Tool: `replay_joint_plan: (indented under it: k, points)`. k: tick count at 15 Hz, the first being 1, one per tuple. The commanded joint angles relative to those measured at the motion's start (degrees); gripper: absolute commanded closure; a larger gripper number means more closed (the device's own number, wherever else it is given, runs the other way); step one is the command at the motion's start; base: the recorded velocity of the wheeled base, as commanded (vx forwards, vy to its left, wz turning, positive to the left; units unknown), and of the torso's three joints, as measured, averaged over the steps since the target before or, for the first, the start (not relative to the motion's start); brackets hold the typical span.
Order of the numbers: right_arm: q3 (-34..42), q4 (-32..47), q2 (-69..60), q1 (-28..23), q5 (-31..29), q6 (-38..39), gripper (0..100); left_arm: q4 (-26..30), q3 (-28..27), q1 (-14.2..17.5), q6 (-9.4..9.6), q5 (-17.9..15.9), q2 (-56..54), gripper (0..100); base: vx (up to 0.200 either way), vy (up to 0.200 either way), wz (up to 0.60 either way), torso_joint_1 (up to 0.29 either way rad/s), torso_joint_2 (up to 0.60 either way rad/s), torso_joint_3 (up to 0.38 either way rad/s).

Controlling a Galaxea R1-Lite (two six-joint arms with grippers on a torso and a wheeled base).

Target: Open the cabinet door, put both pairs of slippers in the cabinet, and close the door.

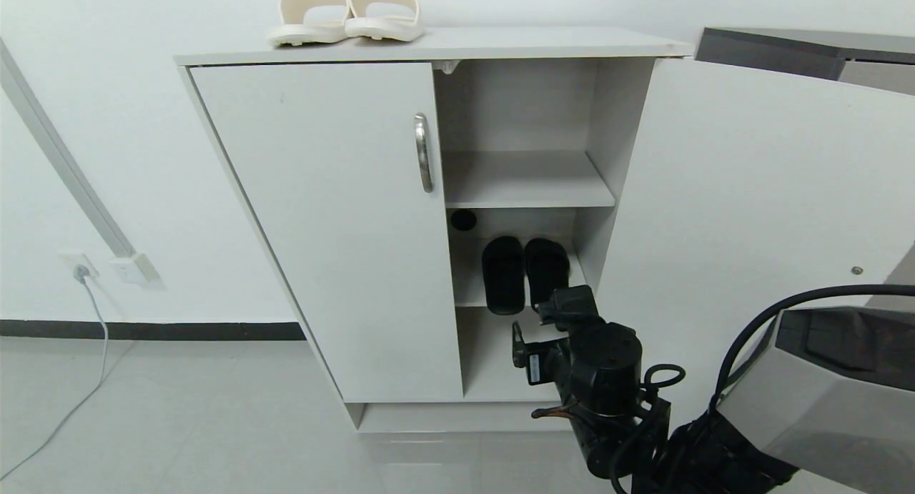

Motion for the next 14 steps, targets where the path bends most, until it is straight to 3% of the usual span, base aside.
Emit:
replay_joint_plan:
  k: [1, 7, 14]
  points:
    - [0.42, -0.04, 0.1, -0.03, -0.05, 0.0, 0, -0.01, -0.01, 0.01, -0.04, 0.02, -0.01, 100, 0.0, 0.0, 0.0, 0.0, 0.0, 0.0]
    - [1.04, -1.27, 0.01, -0.11, 0.13, 0.0, 0, -0.01, -0.01, 0.01, -0.04, -0.07, -0.01, 100, 0.0, 0.0, 0.0, 0.0, 0.0, 0.0]
    - [2.62, -4.08, -0.08, -0.38, 0.21, -1.23, 0, -0.01, -0.01, 0.01, -0.04, -0.16, -0.01, 100, 0.0, 0.2, 0.0, 0.004, 0.0, 0.005]
